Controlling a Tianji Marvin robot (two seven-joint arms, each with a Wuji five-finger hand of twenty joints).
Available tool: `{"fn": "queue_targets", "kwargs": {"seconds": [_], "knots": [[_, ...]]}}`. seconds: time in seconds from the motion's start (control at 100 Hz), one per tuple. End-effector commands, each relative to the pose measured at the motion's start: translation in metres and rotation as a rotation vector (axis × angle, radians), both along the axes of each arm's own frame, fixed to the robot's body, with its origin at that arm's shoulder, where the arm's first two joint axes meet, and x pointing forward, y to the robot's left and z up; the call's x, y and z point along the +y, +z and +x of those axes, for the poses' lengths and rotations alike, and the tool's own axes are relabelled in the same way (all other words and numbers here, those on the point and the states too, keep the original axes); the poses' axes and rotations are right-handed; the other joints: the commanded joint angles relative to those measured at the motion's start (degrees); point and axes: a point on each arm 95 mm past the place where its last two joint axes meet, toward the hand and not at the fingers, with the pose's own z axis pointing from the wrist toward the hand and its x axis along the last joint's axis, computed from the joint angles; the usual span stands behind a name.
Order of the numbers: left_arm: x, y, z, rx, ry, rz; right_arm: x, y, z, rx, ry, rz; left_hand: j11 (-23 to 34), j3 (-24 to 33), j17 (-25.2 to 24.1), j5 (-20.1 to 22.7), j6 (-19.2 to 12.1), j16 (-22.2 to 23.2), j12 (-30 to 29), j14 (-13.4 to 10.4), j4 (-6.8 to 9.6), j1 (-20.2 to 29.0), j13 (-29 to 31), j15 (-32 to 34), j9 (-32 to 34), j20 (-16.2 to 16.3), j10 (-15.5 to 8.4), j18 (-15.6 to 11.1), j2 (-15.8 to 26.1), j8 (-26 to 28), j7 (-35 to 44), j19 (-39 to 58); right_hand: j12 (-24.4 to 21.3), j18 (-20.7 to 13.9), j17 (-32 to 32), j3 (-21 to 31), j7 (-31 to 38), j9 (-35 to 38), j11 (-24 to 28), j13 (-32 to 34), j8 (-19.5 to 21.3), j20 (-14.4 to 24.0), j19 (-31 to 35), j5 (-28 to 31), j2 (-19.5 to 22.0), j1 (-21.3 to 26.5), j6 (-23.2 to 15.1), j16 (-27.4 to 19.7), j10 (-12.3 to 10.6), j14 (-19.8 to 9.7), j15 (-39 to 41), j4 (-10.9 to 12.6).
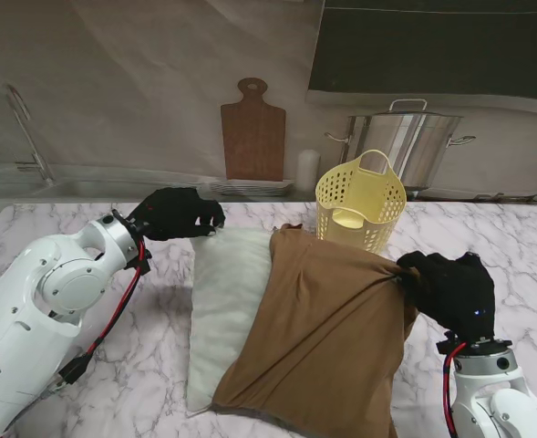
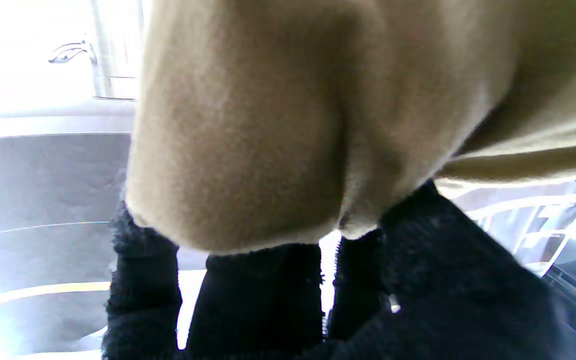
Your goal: Remove the pillowcase from the pillow and put it in the laundry basket
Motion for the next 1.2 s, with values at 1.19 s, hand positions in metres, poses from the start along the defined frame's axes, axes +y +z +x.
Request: {"fn": "queue_targets", "kwargs": {"seconds": [1.19], "knots": [[-0.036,-0.019,0.030,0.354,-0.039,0.166,0.041,0.008,0.011,-0.073,0.258,0.066,-15.7,-4.1,-24.9,-27.3,24.9,-32.8,-39.6,4.5,-2.05,-30.3,-39.0,-28.1,-51.4,-20.8,14.9,4.4,-3.7,-25.5,-47.4,30.2,2.0,-1.1,-1.1,5.9,6.2,-0.5,3.2,1.8,10.3,-0.4,-0.5,2.2,5.8,6.7,-8.1,0.4,-1.8,-1.7,3.7,2.9]]}}
